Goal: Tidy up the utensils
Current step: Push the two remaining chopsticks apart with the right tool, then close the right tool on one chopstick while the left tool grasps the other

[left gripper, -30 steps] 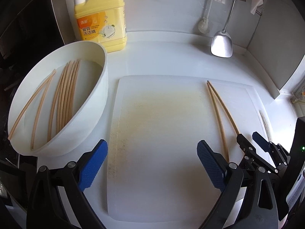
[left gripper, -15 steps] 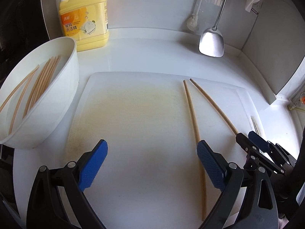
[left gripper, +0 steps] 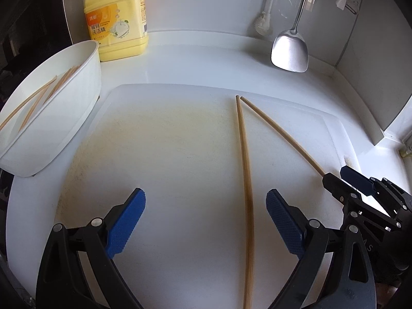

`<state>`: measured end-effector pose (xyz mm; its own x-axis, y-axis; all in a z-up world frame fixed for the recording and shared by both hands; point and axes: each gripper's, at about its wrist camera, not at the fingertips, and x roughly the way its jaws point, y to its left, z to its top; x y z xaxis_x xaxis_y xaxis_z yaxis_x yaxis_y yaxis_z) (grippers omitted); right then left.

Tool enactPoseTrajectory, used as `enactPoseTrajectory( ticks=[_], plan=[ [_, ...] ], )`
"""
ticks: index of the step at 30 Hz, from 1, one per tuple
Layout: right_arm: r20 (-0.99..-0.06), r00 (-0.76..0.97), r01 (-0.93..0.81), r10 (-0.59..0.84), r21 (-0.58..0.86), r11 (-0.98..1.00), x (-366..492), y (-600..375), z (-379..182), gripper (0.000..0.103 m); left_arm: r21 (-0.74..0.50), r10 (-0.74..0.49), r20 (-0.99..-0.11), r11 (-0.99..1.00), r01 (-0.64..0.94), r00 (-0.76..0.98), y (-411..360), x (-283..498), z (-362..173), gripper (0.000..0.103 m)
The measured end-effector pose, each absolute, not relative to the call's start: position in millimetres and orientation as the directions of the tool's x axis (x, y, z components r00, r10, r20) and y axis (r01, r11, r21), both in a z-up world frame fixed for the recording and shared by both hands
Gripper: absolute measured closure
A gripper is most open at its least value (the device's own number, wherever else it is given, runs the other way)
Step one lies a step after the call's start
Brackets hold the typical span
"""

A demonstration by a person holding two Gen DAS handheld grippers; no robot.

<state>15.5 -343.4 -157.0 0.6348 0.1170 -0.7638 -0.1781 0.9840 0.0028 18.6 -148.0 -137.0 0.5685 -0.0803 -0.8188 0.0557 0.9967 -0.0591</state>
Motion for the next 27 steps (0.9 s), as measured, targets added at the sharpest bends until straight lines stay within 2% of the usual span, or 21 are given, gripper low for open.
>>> enactPoseTrajectory(
  ticks=[7, 12, 23, 24, 26, 27],
  plan=[
    [-0.761, 0.626, -0.278, 0.172, -0.012, 0.961, 20, -346, -156, 0.067, -0.032, -0.037, -0.808, 0.999, 0.018, 0.587, -154, 15, -145, 0.01],
    [-0.76, 0.616, -0.354, 0.209, -0.03, 0.935, 24, -345, -155, 0.067, 0.005, 0.0, -0.787, 1.0, 0.006, 0.617, -160, 11, -147, 0.015],
    [-0.757, 0.597, -0.457, 0.267, -0.047, 0.888, 26, -336, -155, 0.067, 0.007, -0.016, -0.772, 0.999, 0.034, 0.636, -174, 13, -143, 0.049],
    [-0.757, 0.596, -0.458, 0.266, -0.049, 0.888, 26, -335, -155, 0.068, 0.008, -0.016, -0.772, 0.999, 0.036, 0.636, -174, 13, -142, 0.052],
    [-0.756, 0.598, -0.463, 0.265, -0.056, 0.884, 25, -332, -156, 0.073, 0.011, -0.019, -0.772, 0.999, 0.042, 0.636, -176, 14, -141, 0.066],
    [-0.755, 0.602, -0.466, 0.26, -0.068, 0.882, 23, -329, -156, 0.077, 0.011, -0.02, -0.772, 0.999, 0.046, 0.635, -177, 14, -141, 0.068]
  ],
)
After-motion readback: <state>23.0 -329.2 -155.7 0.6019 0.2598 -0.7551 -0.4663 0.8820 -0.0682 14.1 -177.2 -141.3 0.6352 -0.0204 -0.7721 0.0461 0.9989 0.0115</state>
